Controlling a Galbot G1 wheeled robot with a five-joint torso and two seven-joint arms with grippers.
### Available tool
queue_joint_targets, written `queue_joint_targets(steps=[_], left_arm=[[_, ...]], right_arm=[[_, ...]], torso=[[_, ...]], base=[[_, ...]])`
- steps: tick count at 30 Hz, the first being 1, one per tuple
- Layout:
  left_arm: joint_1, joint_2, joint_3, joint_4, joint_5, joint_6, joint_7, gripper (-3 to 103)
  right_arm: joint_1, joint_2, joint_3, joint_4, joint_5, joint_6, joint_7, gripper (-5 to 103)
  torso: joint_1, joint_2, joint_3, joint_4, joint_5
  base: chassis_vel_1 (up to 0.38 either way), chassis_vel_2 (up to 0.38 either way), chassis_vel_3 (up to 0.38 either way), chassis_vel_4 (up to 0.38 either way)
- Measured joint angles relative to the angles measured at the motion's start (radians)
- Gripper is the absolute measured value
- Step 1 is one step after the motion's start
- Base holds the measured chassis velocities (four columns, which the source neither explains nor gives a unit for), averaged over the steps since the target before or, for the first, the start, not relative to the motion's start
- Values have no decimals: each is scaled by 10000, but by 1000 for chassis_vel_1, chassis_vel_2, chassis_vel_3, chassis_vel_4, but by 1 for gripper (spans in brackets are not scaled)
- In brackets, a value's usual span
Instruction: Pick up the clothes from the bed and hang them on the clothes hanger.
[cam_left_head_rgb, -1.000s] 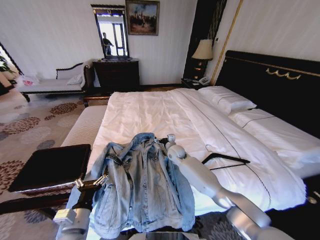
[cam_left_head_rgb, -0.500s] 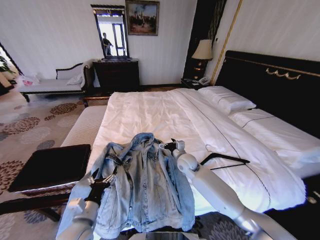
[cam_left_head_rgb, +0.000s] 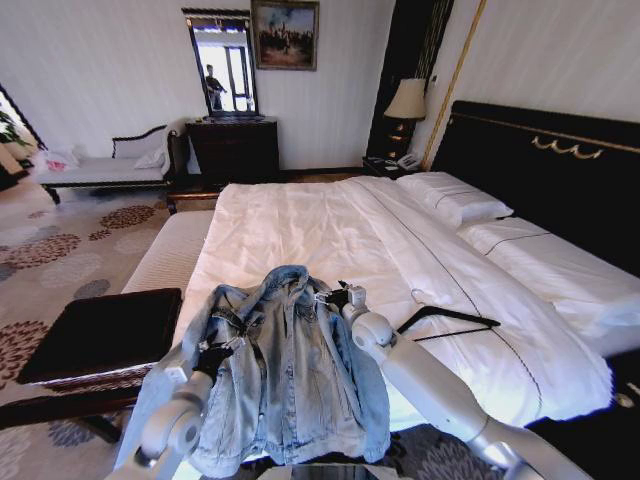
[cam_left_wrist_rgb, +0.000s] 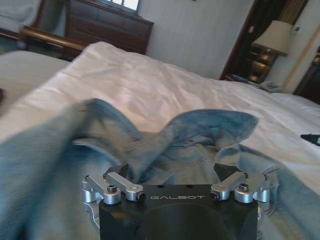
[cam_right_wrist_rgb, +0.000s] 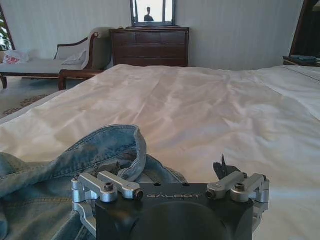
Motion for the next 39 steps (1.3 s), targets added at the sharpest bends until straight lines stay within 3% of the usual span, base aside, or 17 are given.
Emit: queue_joint_targets(steps=[8,19,27,35,39], left_arm=[[-803,32,734,1003,-353,93,-63,97],[-472,-94,-30,2080,-426,18,239,97],[-601,-89,-140,2107,-579,17,228,94],[433,384,-318,-56,-592,77,227,97],[493,610,-397,-545,-898,166,204,97]], right_arm=[[188,155,-11,-30,153,-82,201,100],[144,255,108,-153,210,-85,217,100],[120,274,124,-196,186,-73,217,100],[78,313,296,-285,140,-66,221,100],[81,364,305,-336,131,-51,209,100]], torso=[[1,0,0,4,1],[0,0,-1,3,1],[-1,1,-1,1,0],[-2,2,-1,5,2],[-4,3,-1,5,3]], base=[[0,0,0,0],[0,0,0,0],[0,0,0,0],[0,0,0,0],[0,0,0,0]])
